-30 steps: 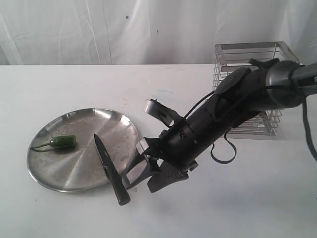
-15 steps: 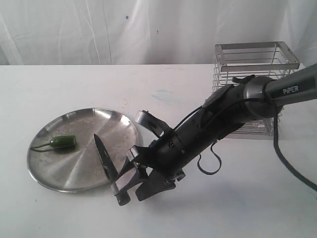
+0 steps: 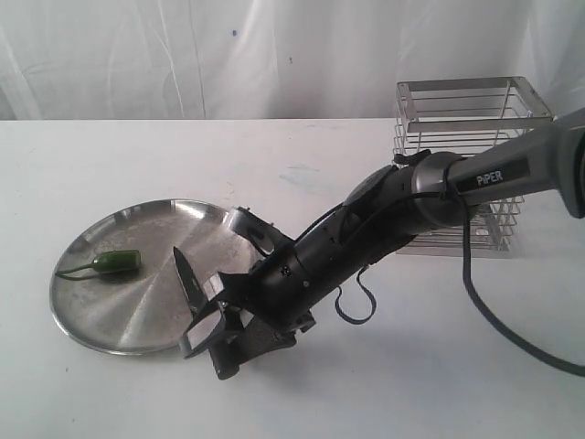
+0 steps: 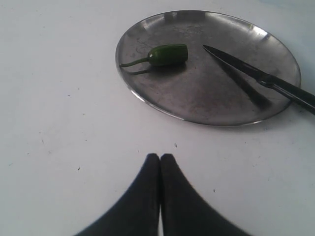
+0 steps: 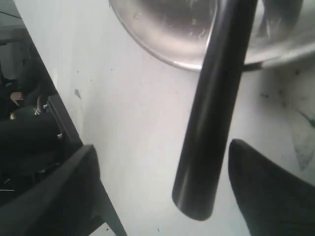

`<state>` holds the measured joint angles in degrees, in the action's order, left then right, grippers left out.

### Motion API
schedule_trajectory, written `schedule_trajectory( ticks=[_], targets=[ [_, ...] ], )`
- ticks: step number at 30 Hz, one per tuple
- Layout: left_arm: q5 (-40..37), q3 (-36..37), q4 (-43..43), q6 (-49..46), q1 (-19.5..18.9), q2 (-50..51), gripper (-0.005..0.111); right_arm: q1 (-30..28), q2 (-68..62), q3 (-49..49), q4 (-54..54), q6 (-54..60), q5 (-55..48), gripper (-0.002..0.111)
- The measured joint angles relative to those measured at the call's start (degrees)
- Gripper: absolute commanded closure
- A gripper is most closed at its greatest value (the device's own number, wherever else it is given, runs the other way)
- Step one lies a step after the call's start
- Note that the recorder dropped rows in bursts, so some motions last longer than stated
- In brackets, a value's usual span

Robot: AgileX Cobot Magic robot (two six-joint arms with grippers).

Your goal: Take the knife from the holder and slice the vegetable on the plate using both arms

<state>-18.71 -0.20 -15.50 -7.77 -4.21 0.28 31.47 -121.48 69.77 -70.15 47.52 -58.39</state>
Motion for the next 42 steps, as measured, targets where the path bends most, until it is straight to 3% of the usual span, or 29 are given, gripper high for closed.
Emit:
schedule_trajectory(
  ticks=[27, 36, 42],
  targets=[
    [0.0, 0.0, 0.0, 0.0, 0.0, 0.0, 0.107, 0.52, -3.1, 0.4, -4.35, 0.12, 0.27, 0.04],
    [0.0, 0.0, 0.0, 0.0, 0.0, 0.0, 0.107, 0.52, -3.76, 0.4, -4.58, 0.12, 0.74, 0.064],
    [0.0, 0.0, 0.0, 0.0, 0.0, 0.0, 0.107, 0.52, -3.76, 0.4, -4.71, -1.42, 2.46, 0.096]
  ],
)
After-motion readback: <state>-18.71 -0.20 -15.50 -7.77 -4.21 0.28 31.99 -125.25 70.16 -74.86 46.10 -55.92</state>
